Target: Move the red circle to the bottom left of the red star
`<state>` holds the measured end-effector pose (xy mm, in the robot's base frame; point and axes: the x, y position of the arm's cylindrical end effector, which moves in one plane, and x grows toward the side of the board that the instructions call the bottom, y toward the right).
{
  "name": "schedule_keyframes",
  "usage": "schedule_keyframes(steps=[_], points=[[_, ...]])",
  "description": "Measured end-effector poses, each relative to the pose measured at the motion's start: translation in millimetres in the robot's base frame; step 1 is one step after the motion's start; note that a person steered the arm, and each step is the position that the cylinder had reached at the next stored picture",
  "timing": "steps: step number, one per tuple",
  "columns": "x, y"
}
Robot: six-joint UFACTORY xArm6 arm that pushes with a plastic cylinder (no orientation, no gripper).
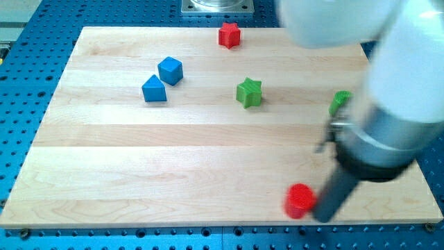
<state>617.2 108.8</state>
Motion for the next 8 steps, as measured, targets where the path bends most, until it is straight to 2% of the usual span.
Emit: schedule_keyframes(steps=[1, 2, 3, 4, 5, 7, 8], points=[[-11.3, -81.9], [-74.8, -126.8], [-130.6, -145.4], [-85.2, -136.9], [-27.4, -152.6], [-49.8, -228.6], [-98.0, -264.3]])
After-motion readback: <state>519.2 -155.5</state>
